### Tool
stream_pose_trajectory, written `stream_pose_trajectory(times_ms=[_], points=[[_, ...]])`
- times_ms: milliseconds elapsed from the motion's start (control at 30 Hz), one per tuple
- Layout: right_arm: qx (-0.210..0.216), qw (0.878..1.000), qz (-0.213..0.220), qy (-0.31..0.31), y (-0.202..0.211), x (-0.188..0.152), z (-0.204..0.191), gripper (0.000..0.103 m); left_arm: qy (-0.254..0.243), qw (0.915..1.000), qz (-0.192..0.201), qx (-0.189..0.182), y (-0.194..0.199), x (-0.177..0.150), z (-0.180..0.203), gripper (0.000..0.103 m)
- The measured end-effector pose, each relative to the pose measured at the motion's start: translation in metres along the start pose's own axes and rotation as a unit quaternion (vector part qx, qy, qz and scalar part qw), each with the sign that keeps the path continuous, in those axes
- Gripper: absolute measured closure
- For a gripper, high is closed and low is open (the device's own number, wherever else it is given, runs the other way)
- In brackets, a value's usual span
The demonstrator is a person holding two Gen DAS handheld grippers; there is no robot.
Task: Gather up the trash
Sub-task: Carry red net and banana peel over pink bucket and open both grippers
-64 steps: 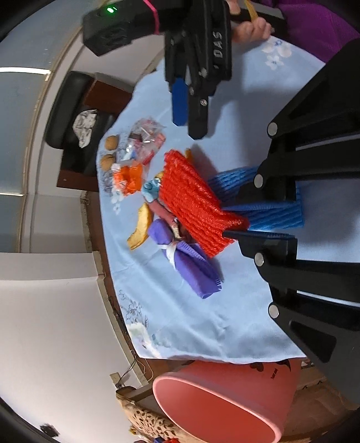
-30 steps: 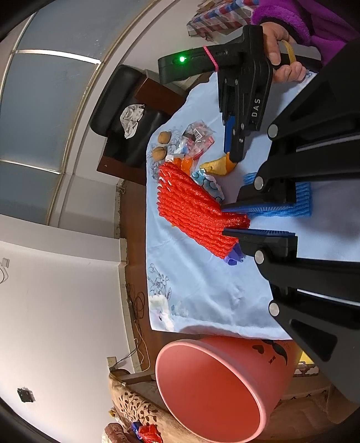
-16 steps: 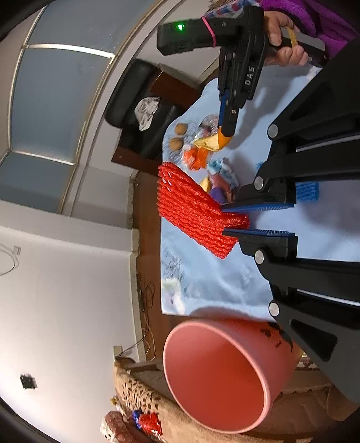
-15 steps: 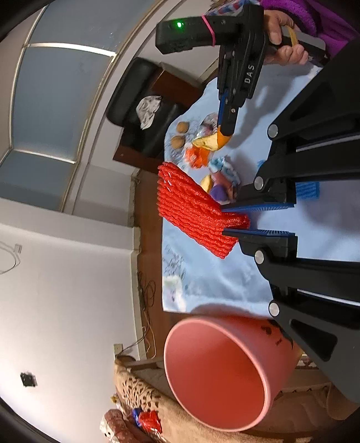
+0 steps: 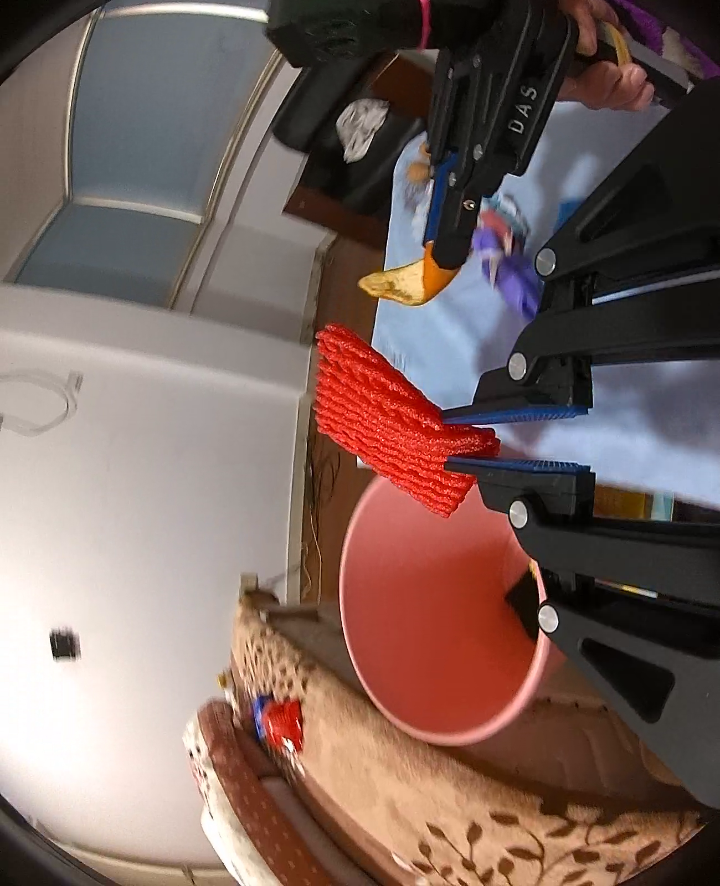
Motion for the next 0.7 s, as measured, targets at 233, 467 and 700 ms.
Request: stream_pose_trajectory(times_ms=[233, 467, 700], points=[[0.042, 0.999, -0.004, 0.025, -0.042, 0.031, -0.035, 0.092, 0.042, 0.9981, 0.001, 0.046, -0.006, 0.005, -0.043, 0.092], [0.058, 0.997, -0.016, 0.048, -0.076, 0.041, -0.061, 0.092, 0.080, 0.9941, -0.010, 0.072, -0.017, 0.002, -0.071, 0.092], [0.062, 0.996, -0.035, 0.057, -0.097, 0.037, -0.067, 0.090, 0.099, 0.9912, -0.026, 0.084, -0.029, -0.003, -0.082, 0.092]])
Point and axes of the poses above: each gripper's, at about its wrist camera, not at the fingertips, and y roughly against the way its jaws point, z to its right, x to its top, the point moved 6 cm from there along -y, roughly the way its jaws point, and after that the axes turned 10 degrees about y, right-handed, at the moved point
